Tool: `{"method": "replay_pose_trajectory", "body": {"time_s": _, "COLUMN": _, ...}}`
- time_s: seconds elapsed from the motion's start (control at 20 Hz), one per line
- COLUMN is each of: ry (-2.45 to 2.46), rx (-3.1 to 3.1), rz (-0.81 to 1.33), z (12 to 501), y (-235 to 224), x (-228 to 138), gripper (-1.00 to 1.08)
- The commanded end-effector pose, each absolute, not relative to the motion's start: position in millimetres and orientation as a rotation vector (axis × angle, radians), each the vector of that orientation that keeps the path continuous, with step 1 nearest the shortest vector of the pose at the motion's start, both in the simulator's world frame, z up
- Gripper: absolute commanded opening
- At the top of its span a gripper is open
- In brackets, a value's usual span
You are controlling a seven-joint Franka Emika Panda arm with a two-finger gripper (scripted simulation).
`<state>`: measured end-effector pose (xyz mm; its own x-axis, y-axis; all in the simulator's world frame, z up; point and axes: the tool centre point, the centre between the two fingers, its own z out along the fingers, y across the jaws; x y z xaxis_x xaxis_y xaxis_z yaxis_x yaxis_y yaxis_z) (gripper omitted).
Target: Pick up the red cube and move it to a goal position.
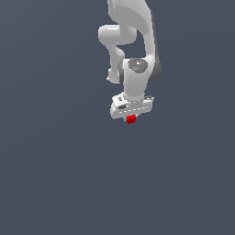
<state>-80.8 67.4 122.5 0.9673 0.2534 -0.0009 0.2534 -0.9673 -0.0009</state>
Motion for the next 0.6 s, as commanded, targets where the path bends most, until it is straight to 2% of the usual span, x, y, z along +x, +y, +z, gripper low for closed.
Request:
{"method": "replay_pose_trajectory", "body": {"time_s": 0.0, "ry": -0.402, "rx": -3.115, "rz": 0.000, "z": 149, "y": 69, "x": -79, "gripper": -1.00}}
{"method": "replay_pose_trajectory", "body": {"time_s": 0.55, "ry": -0.402, "rx": -3.115, "rz": 0.000, "z": 265, "y": 72, "x": -70, "gripper": -1.00}}
